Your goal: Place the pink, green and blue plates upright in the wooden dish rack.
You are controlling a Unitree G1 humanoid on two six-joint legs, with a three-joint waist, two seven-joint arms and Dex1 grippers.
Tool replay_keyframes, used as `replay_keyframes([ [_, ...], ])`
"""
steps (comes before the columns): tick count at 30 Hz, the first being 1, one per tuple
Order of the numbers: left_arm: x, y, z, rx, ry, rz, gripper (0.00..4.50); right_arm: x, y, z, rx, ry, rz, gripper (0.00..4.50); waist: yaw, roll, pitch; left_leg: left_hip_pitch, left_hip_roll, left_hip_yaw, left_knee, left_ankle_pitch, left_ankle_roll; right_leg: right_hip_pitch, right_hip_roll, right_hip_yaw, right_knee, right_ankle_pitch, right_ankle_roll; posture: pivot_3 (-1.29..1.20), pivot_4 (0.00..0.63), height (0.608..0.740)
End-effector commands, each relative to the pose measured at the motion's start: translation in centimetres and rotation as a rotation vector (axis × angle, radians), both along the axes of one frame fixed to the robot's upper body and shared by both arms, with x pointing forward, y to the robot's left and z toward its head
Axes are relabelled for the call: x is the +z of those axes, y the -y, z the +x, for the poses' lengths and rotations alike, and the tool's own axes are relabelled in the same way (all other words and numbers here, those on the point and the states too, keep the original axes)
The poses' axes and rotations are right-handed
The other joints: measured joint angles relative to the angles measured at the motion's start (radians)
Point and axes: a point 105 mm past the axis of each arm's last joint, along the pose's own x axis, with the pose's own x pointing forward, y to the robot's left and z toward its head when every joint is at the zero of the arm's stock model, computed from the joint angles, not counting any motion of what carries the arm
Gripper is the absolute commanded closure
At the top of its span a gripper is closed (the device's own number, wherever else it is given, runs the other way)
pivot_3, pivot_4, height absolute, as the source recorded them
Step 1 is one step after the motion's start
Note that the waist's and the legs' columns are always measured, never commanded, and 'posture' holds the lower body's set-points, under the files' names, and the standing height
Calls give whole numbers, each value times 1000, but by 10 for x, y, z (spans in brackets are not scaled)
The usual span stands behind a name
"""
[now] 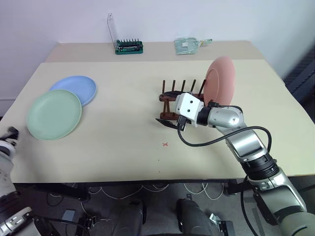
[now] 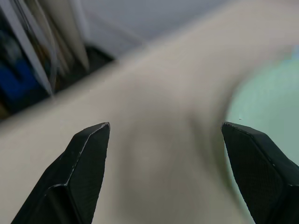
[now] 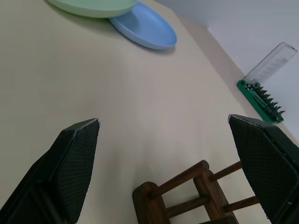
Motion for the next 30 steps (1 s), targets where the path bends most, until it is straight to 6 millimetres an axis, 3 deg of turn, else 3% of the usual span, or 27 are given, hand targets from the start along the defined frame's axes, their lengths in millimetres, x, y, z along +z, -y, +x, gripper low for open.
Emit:
replay_keyframes([
  [1, 1, 10, 6, -58, -3, -15, 602, 10, -1, -4, 15, 42, 23, 0, -2, -1, 0, 0, 0, 0, 0, 0, 0, 0, 0, 0, 0, 0, 0, 0, 150, 740],
  [6, -8, 21, 17, -128, 4, -80, 602, 8, 1, -6, 6, 37, 23, 0, -7, -1, 0, 0, 0, 0, -1, 0, 0, -1, 0, 0, 0, 0, 0, 0, 150, 740],
  [7, -10, 23, 19, -133, 0, -87, 832, 7, 2, -6, -1, 36, 23, 0, -6, -1, 0, 0, 0, 0, -1, 0, -1, -1, 0, 0, 0, 0, -1, 0, 150, 740],
  [9, -12, 23, 22, -128, 1, -97, 1368, 6, 4, -7, -9, 36, 23, 0, -6, -1, 0, 0, 0, 0, -1, 0, -1, -1, 0, 0, 0, 0, -1, 0, 150, 740],
  [15, -12, 24, 26, -128, 16, -107, 4453, 4, 4, -8, -13, 34, 24, 0, -6, -1, 0, 0, 0, 0, -1, 1, -1, -1, 0, 0, 0, 0, -1, 0, 150, 740],
  [17, -9, 29, 30, -144, 42, -101, 4453, 3, 4, -9, -16, 35, 21, 0, -5, -1, -1, 0, 0, 0, -1, 1, -1, -1, 0, 0, 0, 0, -1, 0, 150, 740],
  [22, 57, 35, 37, -172, 390, 20, 4453, 4, 5, -9, -20, 57, 13, 0, -2, -2, 0, 0, 0, 0, -1, 1, -2, -1, 0, 0, 0, 0, -1, 0, 150, 740],
  [25, 103, 49, 40, -232, 560, 103, 4453, 12, 3, -9, -1, 101, 8, 0, -2, -4, 1, 0, 0, 0, -1, 1, -2, -1, 0, 0, 0, 1, -1, 0, 150, 740],
  [30, 164, 115, 60, -441, 683, 317, 4453, 34, -10, -7, 34, 201, 5, 0, -2, -4, 1, 0, 0, 1, -1, 1, -2, -1, 0, 0, -1, 1, -1, 0, 150, 740],
])
